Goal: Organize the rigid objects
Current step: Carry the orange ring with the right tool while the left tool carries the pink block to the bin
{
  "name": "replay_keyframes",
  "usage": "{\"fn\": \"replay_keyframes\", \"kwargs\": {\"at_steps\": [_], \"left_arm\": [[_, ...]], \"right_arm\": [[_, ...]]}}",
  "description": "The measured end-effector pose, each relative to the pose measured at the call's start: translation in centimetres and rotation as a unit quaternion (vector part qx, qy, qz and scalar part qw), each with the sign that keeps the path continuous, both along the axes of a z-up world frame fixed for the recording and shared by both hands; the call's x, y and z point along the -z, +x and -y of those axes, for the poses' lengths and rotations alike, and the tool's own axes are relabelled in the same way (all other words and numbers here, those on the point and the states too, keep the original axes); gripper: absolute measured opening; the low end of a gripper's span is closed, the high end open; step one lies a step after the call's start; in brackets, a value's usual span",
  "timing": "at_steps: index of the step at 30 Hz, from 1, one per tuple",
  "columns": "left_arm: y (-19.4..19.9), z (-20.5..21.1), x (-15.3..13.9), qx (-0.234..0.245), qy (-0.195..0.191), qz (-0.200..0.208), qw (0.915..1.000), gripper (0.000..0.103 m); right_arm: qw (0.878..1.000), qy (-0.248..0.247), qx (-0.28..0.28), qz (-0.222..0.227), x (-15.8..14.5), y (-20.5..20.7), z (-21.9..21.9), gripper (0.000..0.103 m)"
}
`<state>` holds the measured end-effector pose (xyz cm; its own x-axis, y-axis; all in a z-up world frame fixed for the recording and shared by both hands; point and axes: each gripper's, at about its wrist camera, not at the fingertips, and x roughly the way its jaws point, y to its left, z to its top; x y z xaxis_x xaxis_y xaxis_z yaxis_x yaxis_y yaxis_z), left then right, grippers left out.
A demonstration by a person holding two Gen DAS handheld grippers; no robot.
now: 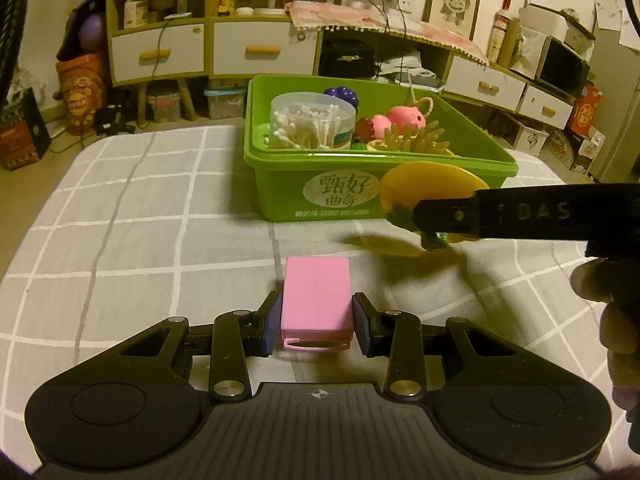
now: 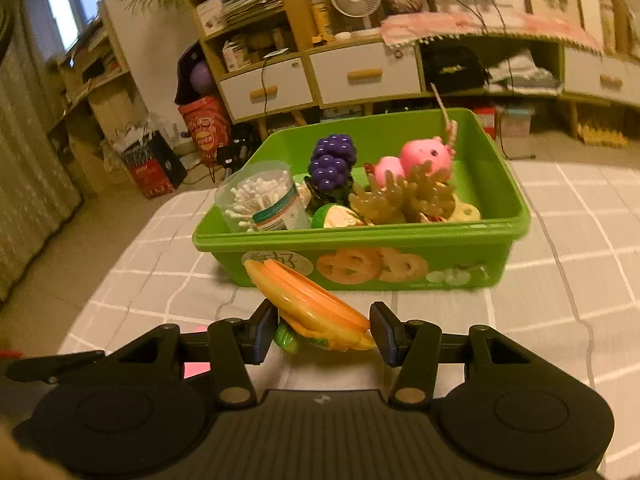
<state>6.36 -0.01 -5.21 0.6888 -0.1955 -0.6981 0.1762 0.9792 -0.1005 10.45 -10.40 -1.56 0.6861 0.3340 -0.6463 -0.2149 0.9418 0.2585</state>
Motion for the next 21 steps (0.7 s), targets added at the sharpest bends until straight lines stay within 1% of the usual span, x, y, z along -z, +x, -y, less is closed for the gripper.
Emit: {"fn": "replay_keyframes", "kwargs": {"at_steps": [10,16,21], "left_arm": [[-0.3,0.5,-1.1,0.007,-0.015,0.012,0.9998,0.043],[-0.5,0.9,-1.8,0.012,-0.024,0.021,0.9994,0.043],[-0.5,1.2,-2.4,0.013,-0.038,0.026,0.9989,0.043]], "right_arm": [[0.996,0.078,0.027,-0.027,-0.9,-1.0,4.3,0.026],[0.992,0.111,0.042,-0.037,-1.3,-1.6,6.3,0.026],[0.989,0.132,0.053,-0.033,-1.9,-1.9,7.5,0.026]]}}
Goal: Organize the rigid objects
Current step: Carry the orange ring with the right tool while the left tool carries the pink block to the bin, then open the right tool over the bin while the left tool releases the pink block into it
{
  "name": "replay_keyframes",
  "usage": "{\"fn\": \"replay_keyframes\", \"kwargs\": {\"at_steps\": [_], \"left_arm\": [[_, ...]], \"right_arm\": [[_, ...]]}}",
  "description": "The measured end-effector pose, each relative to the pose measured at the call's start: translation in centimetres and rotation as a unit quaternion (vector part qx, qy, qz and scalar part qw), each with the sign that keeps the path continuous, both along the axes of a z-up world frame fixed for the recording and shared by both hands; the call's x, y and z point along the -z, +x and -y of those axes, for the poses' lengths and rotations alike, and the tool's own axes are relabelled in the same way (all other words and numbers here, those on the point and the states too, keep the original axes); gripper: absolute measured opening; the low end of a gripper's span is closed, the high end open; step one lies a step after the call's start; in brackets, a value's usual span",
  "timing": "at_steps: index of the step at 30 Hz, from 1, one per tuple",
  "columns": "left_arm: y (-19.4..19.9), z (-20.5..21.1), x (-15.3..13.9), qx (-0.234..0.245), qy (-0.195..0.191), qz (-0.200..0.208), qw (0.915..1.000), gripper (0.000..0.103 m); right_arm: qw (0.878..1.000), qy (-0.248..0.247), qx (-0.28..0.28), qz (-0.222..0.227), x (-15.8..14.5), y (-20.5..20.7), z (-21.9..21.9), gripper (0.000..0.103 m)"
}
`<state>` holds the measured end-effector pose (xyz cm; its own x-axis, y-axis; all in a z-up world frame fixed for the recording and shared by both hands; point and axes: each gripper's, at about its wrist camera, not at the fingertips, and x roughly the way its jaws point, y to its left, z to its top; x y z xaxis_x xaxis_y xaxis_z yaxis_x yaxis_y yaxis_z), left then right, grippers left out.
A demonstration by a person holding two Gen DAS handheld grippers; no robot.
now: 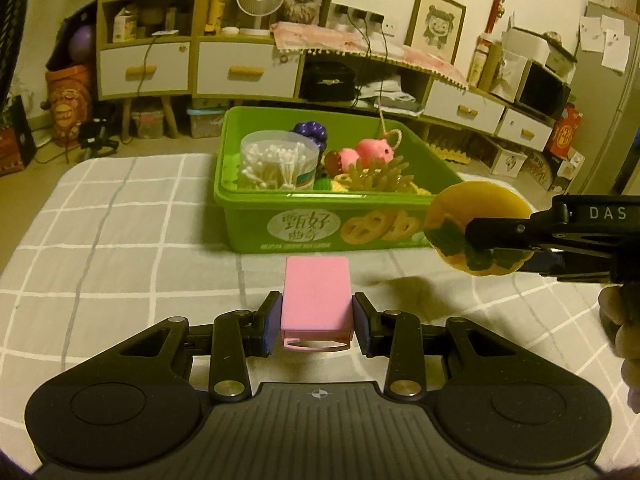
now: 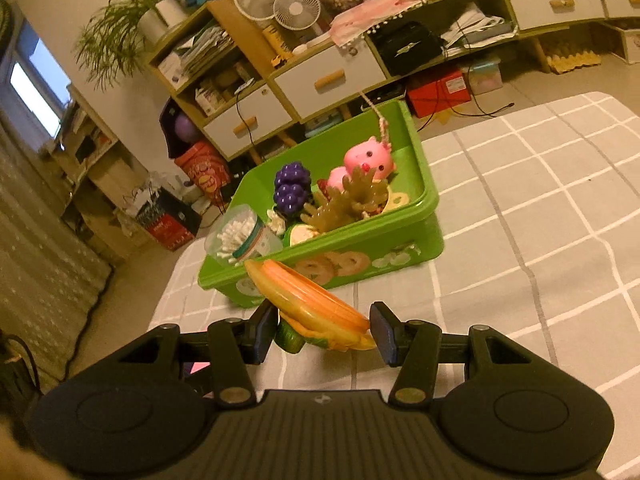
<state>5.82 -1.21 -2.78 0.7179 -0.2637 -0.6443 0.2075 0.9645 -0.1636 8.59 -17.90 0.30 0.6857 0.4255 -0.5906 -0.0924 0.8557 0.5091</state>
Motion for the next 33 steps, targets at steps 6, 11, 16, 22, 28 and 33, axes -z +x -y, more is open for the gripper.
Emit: {"fn": "replay_keyframes", "kwargs": {"at_steps": [6,11,16,22,28,33], "left_arm": [[0.5,0.8,-1.3,0.005,-0.005,0.017,0.9998,0.043],[1.9,1.9,-3.0,0.010,-0.007,0.040,0.9991,0.043],[4.2,3.5,-4.0,0.011,-0.016,0.054,0.9984,0.043],[7.9,5.8,-3.7,-0.001,0.002,0.067,0.9978,0.043],[10.6,6.4,-2.5,-0.021,0.018,0.049,0.9984,0.043],[11.6,6.7,-1.8,-0.026,0.029,0.043,0.9983,0.043]], "right_arm": [[0.999,0.036,0.015,-0.008,-0.8,0.4,1.0,0.026],[0.997,0.051,0.049,-0.026,-1.8,2.0,1.7,0.026],[0.993,0.071,0.087,-0.034,-2.7,4.2,2.3,0.026],[0.987,0.078,0.131,-0.043,-2.9,7.1,3.1,0.026],[0.985,0.054,0.150,-0.058,-1.9,9.5,3.3,0.026],[0.985,0.053,0.155,-0.051,-1.4,10.3,3.4,0.026]]}}
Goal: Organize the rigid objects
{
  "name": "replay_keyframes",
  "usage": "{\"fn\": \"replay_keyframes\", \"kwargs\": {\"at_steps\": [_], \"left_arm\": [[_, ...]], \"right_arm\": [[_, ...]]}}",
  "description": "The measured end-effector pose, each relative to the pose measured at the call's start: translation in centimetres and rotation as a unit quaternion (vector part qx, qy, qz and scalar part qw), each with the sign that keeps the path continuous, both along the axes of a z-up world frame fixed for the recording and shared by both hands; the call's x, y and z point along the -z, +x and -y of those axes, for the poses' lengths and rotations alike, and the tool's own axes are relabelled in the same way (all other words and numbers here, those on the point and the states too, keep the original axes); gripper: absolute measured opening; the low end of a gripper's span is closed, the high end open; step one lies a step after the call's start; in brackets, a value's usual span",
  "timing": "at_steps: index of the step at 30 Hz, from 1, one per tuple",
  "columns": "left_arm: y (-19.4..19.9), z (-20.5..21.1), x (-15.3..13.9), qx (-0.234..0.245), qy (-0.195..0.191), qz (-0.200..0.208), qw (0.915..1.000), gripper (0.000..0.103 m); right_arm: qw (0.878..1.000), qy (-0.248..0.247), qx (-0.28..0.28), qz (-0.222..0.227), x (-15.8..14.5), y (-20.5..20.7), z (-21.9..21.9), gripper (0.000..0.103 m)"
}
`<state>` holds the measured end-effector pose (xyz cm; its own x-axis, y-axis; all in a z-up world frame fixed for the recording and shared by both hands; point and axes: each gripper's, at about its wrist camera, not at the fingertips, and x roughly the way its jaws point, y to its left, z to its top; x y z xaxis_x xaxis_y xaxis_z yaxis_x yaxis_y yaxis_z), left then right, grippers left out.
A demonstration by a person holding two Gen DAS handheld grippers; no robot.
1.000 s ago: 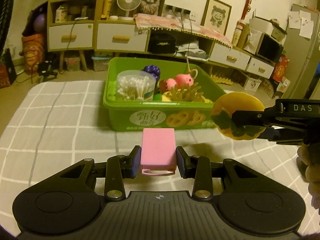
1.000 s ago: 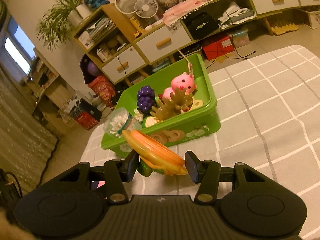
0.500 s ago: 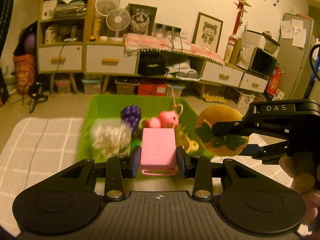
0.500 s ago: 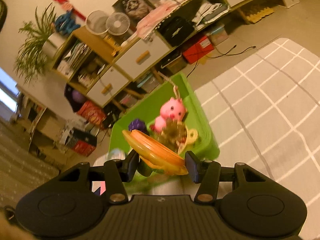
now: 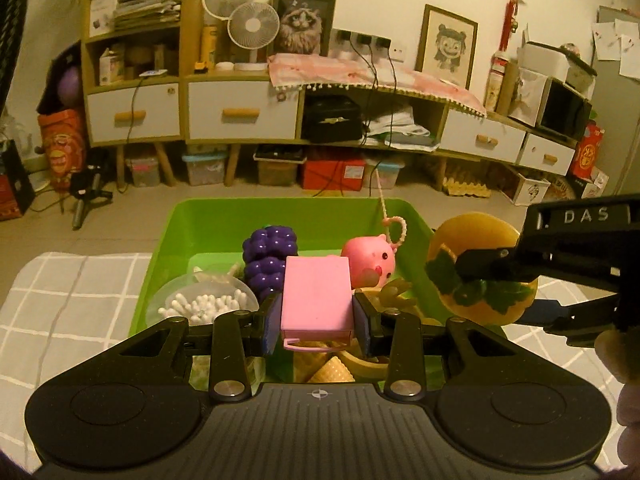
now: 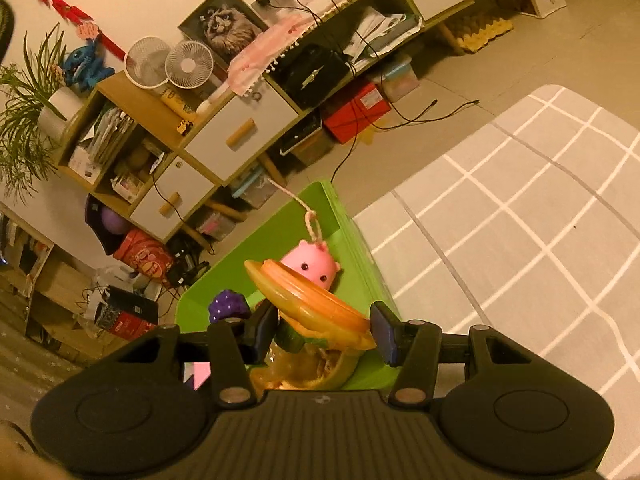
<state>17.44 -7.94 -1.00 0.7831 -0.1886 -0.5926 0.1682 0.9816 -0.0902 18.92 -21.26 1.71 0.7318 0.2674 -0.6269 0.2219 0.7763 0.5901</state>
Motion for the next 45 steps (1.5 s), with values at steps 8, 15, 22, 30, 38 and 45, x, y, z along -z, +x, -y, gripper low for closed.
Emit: {"fn": "replay_keyframes", "kwargs": {"at_steps": [8,15,22,30,38,45], "left_arm": [[0.1,0.1,0.3,0.002,0.004,0.008,1.0000,0.055],[-1.4,0.1,-0.4,0.003,-0.003,0.023,0.9997,0.083],[-3.2,0.0,-1.4,0.006,-0.007,0.017,0.9998,0.090],[-6.8,-1.4,-2.0,-0.005,-0.004,0.000,1.0000,0.099],[-9.7,-3.1,-1.6,-0.020,0.003,-0.023,0.9995,0.101],[-11.8,-4.1,-1.1,-0.021,0.005,-0.049,0.9986,0.101]], "right_arm": [[1.000,-0.014,-0.006,0.001,0.1,0.6,-0.6,0.028],[1.000,-0.016,-0.015,0.019,-1.1,-0.4,-0.7,0.051],[0.999,-0.027,-0.022,0.027,-2.7,-2.3,-0.8,0.051],[0.995,-0.085,-0.053,0.022,-3.6,-6.2,-2.1,0.052],[0.986,-0.137,-0.093,0.022,-3.9,-9.9,-4.1,0.053],[0.970,-0.199,-0.135,0.034,-3.8,-12.9,-6.5,0.059]]}}
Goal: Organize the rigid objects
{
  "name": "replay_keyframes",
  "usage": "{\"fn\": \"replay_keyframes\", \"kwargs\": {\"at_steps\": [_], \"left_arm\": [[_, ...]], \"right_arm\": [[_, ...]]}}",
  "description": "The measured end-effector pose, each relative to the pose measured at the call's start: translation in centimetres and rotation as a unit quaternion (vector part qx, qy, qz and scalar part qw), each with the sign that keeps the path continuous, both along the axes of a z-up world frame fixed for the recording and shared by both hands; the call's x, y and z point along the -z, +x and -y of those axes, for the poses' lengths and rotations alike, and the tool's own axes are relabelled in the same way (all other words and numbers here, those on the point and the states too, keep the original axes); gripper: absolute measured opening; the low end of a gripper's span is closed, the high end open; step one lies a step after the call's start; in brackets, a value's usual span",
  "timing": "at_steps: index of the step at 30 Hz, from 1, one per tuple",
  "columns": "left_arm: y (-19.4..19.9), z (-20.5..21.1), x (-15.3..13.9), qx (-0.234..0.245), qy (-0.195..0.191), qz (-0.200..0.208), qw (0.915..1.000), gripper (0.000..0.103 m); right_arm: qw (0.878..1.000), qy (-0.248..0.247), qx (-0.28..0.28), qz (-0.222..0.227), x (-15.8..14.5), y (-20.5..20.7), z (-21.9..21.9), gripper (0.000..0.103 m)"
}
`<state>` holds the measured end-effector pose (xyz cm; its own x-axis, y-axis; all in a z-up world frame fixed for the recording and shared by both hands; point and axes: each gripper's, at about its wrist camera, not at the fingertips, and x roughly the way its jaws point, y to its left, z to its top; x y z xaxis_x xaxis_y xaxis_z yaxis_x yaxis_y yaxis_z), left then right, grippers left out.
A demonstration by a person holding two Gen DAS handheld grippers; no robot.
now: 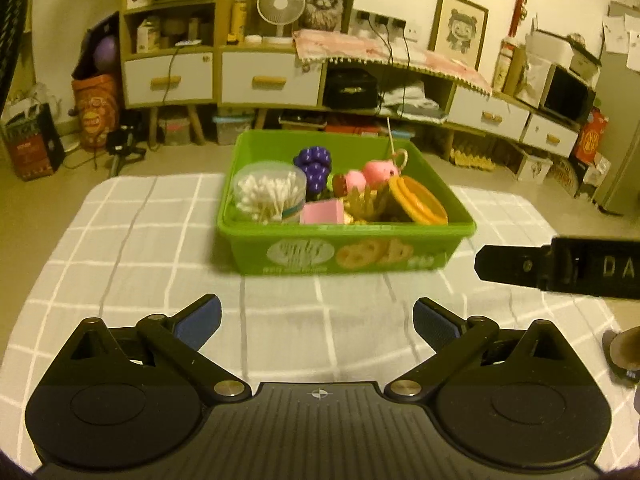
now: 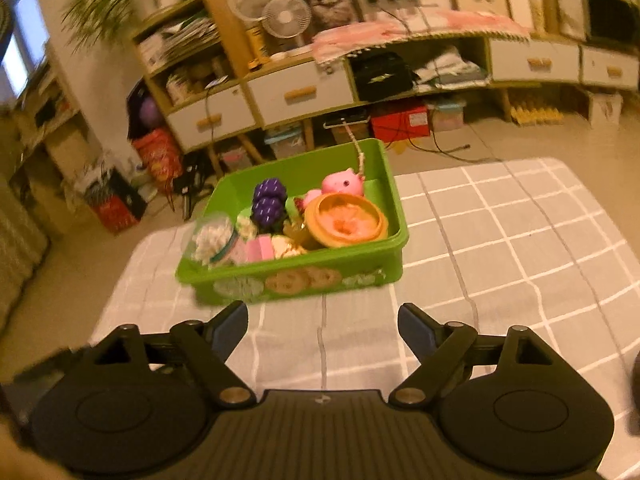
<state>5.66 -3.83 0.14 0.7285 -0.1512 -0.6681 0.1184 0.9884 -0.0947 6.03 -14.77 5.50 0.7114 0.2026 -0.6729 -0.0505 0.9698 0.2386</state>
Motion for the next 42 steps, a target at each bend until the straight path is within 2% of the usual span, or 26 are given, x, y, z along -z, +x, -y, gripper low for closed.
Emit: {"fn": "replay_keyframes", "kwargs": {"at_steps": [3,8,14,20,30,42], "left_arm": [[-0.4,0.1,0.3,0.001,0.009,-0.013,0.9999,0.101],[-1.6,0.1,0.2,-0.002,0.017,-0.006,0.9998,0.101],[-2.1,0.7,0.3,0.002,0.037,-0.008,0.9993,0.101],[-2.3,1.0,0.2,0.000,0.044,-0.017,0.9989,0.101],[-2.2,0.0,0.1,-0.029,0.032,-0.034,0.9985,0.101],[-2.0,-1.0,-0.7,-0.067,0.027,-0.032,0.9969,0.101]], "right_arm": [[1.000,-0.027,-0.008,0.006,0.5,-1.1,-0.6,0.060],[0.998,-0.056,-0.021,0.011,1.2,-2.0,-1.1,0.061],[0.998,-0.058,-0.012,0.006,1.5,-2.7,-0.6,0.062],[0.997,-0.074,-0.006,0.035,0.4,-3.5,-0.6,0.063],[0.997,-0.066,0.005,0.028,0.2,-3.3,0.2,0.065],[0.997,-0.076,0.002,0.021,0.6,-3.2,0.0,0.065]]}}
